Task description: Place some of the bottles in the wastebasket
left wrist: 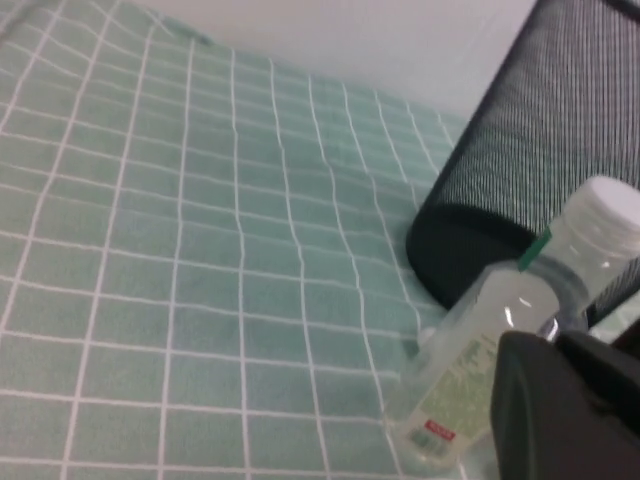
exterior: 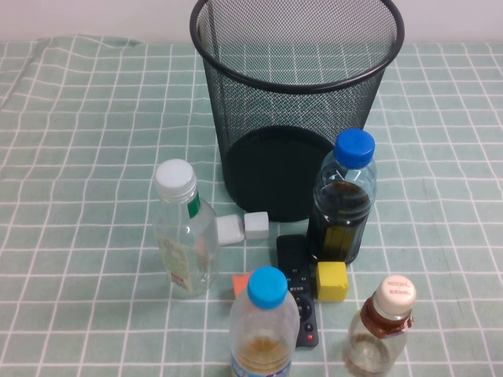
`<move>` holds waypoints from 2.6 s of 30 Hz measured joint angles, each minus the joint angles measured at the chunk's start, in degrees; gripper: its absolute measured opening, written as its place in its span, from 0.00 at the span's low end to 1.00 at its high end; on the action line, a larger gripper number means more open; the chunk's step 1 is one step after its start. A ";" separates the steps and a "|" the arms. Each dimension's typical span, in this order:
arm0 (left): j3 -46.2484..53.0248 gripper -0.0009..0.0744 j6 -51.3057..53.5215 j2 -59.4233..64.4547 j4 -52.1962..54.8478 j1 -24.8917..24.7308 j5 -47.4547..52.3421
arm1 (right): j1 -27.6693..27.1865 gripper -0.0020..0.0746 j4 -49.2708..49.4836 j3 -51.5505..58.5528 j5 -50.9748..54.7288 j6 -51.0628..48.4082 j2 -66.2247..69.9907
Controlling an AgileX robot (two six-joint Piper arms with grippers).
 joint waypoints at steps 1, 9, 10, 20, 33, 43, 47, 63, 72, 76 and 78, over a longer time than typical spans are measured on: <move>-2.32 0.01 1.50 2.76 0.00 0.00 2.23 | 0.00 0.02 0.00 0.00 0.00 0.00 0.00; -16.64 0.01 13.37 20.73 0.28 -6.89 8.92 | 0.00 0.02 0.00 0.00 0.00 0.00 0.00; -16.93 0.01 14.30 22.04 0.83 -9.11 8.28 | 0.00 0.02 0.00 0.00 0.00 0.00 0.00; -17.22 0.01 15.98 34.83 2.63 -23.88 -2.34 | 0.00 0.02 0.00 0.00 0.00 0.00 0.00; 1.19 0.01 10.34 36.74 10.16 -29.85 -42.01 | 0.00 0.02 0.00 0.00 0.10 0.00 0.00; 4.44 0.62 3.88 39.50 17.23 -32.47 -56.61 | 0.00 0.02 0.00 0.00 0.10 0.00 0.00; 4.44 0.79 3.15 44.71 17.12 -32.56 -66.23 | 0.00 0.02 0.00 0.00 0.10 0.00 -0.03; -4.39 0.84 3.14 60.53 11.91 -32.56 -73.43 | 0.00 0.02 0.00 0.00 0.10 0.00 -0.03; -4.75 0.84 3.16 66.47 11.91 -32.56 -73.56 | 0.00 0.02 0.00 0.00 0.10 0.00 -0.13; -4.75 0.84 3.16 68.38 11.67 -32.56 -73.56 | 0.00 0.02 0.00 0.00 0.10 0.00 -0.13; -4.75 0.81 3.16 68.73 11.57 -32.56 -73.56 | 0.00 0.02 0.00 0.00 0.10 0.00 -0.25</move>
